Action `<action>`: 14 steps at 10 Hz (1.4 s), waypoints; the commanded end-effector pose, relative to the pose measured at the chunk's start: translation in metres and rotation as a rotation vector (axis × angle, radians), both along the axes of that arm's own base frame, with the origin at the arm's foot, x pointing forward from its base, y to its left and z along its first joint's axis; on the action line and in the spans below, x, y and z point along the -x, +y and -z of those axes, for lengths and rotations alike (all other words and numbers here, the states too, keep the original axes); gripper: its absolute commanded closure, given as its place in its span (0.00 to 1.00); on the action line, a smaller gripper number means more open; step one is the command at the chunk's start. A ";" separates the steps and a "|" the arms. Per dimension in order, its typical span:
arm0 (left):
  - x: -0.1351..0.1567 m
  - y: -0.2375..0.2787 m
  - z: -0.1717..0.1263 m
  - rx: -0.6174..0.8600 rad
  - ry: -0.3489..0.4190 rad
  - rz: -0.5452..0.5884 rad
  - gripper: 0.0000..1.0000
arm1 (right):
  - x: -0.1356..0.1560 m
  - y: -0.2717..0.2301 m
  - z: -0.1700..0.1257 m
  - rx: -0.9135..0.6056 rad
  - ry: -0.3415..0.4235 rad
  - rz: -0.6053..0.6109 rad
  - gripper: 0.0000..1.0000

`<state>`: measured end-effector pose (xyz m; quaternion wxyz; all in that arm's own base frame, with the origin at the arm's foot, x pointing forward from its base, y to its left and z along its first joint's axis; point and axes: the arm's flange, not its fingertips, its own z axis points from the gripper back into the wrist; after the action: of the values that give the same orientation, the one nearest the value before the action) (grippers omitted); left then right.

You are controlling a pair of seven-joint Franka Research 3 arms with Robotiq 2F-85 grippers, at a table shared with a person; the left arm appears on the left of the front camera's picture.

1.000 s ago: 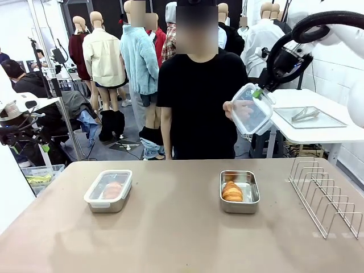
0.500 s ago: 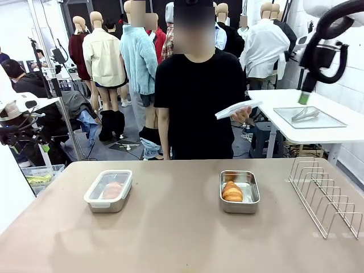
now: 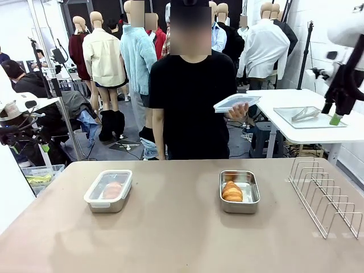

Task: Place the bread in airtight containers.
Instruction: Release when the human grabs the Airtight Container lid.

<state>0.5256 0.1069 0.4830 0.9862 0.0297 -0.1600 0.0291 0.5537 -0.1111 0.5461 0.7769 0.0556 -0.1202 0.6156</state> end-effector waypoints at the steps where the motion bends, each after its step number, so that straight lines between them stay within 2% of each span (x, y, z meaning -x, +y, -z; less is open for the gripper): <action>1: 0.001 0.000 -0.002 -0.016 0.000 -0.011 0.00 | 0.033 -0.015 0.026 -0.140 -0.031 0.015 0.00; 3: 0.001 0.000 -0.002 -0.016 0.000 -0.011 0.00 | 0.031 -0.022 0.034 -0.166 0.004 0.099 0.00; 4: 0.001 0.000 -0.002 -0.016 0.000 -0.011 0.00 | 0.031 -0.024 0.025 -0.115 0.004 0.057 0.00; 14: 0.001 0.000 -0.002 -0.016 0.000 -0.011 0.00 | 0.031 -0.024 0.025 -0.115 0.004 0.057 0.00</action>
<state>0.5256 0.1068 0.4830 0.9862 0.0297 -0.1601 0.0290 0.5226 -0.1350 0.5215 0.7908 0.1032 -0.1628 0.5809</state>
